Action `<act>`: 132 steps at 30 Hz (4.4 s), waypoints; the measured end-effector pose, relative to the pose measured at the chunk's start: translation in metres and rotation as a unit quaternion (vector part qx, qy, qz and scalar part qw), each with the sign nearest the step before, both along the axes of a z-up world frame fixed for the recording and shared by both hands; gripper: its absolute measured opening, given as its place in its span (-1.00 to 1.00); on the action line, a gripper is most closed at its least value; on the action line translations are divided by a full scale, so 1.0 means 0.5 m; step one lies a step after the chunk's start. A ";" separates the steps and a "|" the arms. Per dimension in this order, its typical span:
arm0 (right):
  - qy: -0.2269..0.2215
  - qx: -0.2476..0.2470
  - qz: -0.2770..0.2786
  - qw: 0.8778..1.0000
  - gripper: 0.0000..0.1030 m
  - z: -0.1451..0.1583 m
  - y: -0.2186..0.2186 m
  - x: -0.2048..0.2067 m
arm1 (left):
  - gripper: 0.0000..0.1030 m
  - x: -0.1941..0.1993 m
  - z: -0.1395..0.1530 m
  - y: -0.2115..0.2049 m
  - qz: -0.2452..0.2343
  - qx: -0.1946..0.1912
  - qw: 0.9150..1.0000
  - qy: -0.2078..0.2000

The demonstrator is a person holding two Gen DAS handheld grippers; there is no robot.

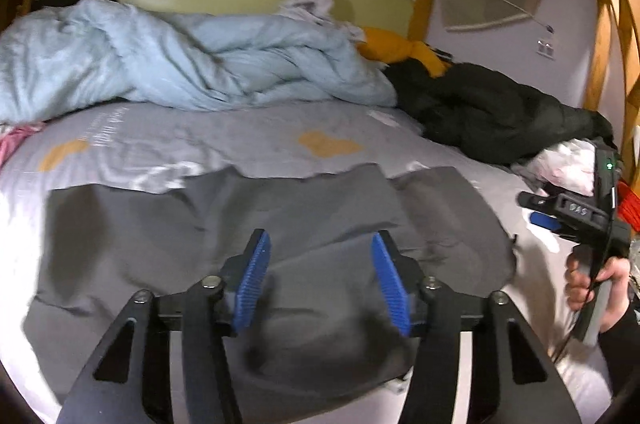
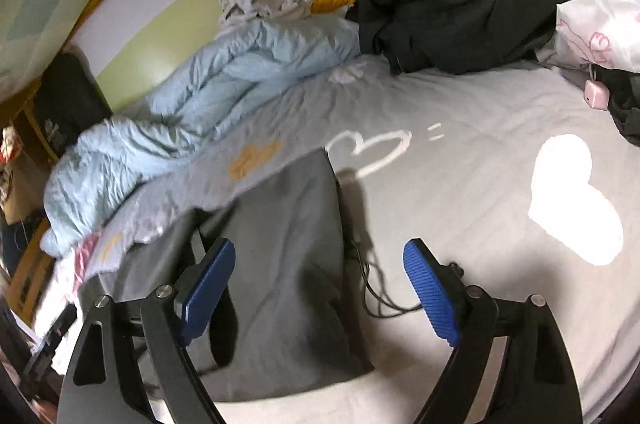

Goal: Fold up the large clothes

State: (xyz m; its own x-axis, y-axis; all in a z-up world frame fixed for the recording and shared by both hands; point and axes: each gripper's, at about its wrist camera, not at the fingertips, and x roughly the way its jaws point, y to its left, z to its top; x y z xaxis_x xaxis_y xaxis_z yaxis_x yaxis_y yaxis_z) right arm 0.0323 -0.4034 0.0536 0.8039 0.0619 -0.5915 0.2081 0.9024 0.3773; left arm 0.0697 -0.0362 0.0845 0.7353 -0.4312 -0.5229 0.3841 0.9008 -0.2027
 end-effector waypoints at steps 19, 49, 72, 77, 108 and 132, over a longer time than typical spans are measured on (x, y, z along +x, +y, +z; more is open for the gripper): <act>0.045 0.029 0.044 0.998 0.70 -0.036 -0.008 0.002 | -0.13 0.017 -0.165 -0.182 0.015 0.088 0.995 0.042; 0.008 0.221 -0.085 0.972 -0.71 -0.167 0.067 0.026 | -0.13 -0.003 -0.172 -0.162 0.037 0.059 0.996 0.047; -0.093 -0.036 0.272 0.957 -0.77 0.064 0.863 0.069 | -0.19 -0.067 0.163 0.468 0.277 -0.049 0.958 -0.063; 0.000 -0.062 0.317 0.946 -0.77 -0.085 1.005 0.104 | -0.19 -0.040 0.106 0.503 0.289 -0.034 0.956 -0.031; 0.034 0.131 0.258 0.957 0.66 -0.095 0.560 0.100 | 0.99 0.093 -0.191 0.485 0.211 -0.135 0.917 0.311; 0.007 0.034 0.315 0.948 -0.17 -0.015 0.560 0.122 | -0.61 0.028 -0.032 0.308 0.102 -0.105 0.981 0.126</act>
